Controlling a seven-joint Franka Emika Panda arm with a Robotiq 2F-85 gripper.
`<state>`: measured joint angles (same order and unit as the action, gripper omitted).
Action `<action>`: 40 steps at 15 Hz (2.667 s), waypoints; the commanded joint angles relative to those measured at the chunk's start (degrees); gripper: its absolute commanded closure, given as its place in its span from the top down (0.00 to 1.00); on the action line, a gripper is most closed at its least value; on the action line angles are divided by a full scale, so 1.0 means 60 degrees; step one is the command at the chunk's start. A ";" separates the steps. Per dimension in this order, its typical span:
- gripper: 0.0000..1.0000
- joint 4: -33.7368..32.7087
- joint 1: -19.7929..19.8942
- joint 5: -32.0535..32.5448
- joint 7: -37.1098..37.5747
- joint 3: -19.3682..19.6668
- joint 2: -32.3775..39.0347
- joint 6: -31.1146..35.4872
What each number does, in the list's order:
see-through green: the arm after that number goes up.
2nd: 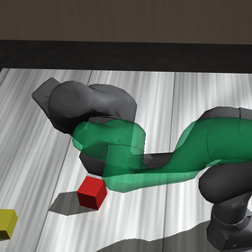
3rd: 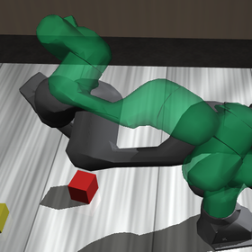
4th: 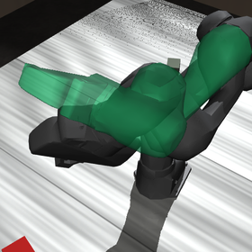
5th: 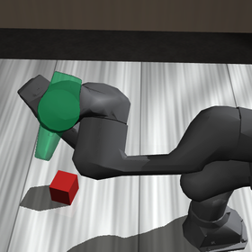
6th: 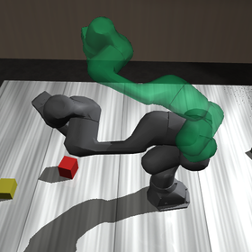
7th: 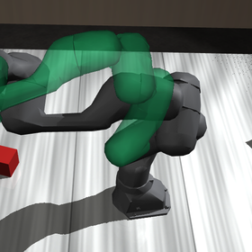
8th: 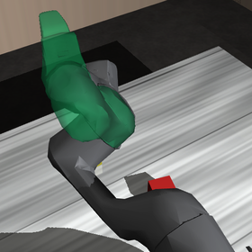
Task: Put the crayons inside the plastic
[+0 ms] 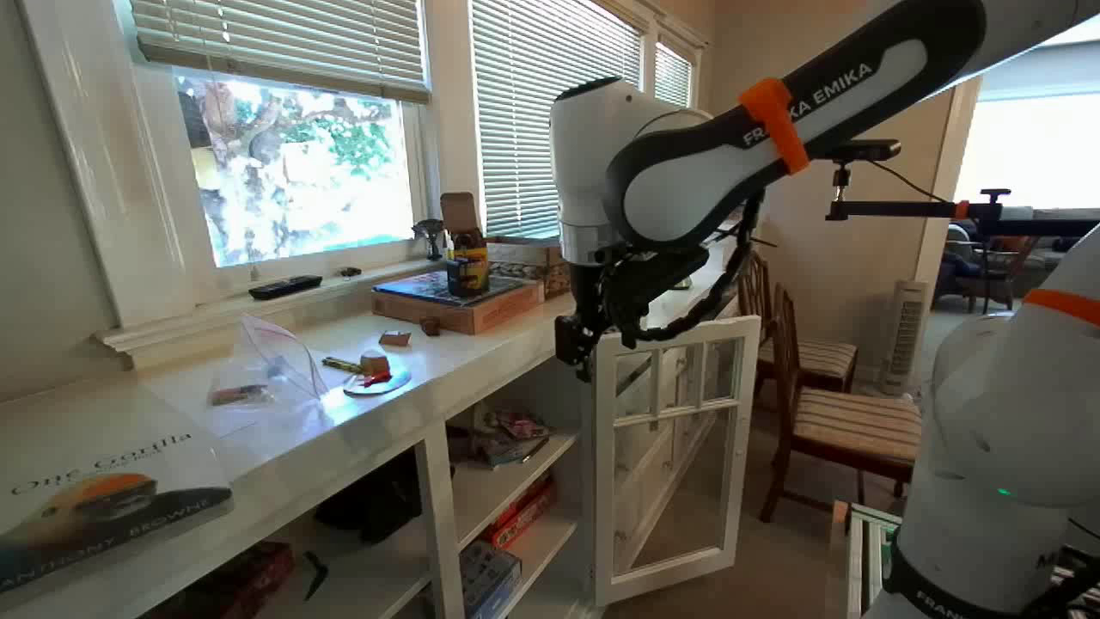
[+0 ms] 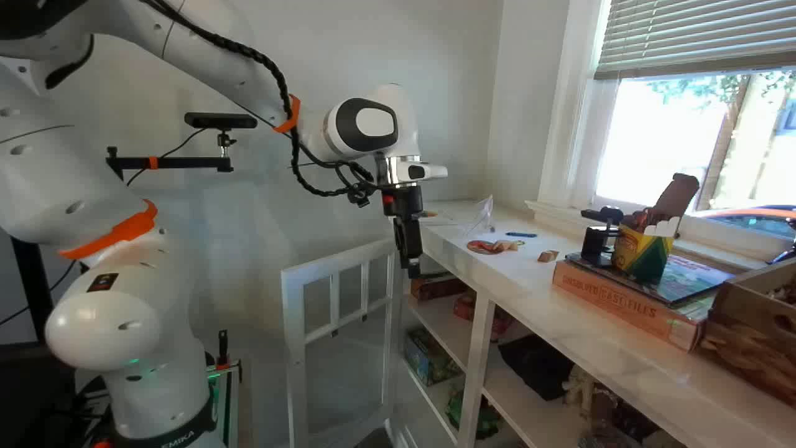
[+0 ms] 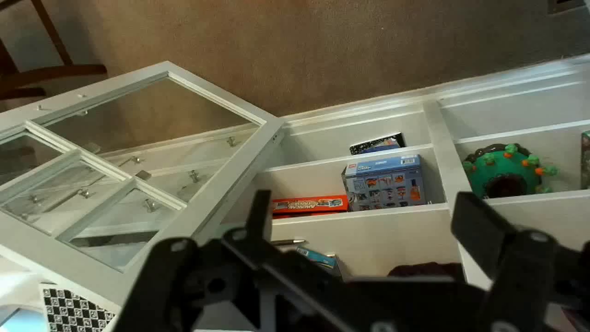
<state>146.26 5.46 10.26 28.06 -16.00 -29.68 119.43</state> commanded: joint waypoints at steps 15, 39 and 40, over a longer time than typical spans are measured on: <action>1.00 -0.0106 -0.0129 0.0543 0.0043 0.0343 0.0247 0.1260; 1.00 -0.3232 -0.2092 -0.2068 -0.4275 0.1331 0.4144 0.6215; 1.00 -0.3357 -0.2094 -0.2065 -0.4300 0.1328 0.4272 0.6212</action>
<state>126.19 -6.84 -2.20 2.19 -8.28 -4.03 156.81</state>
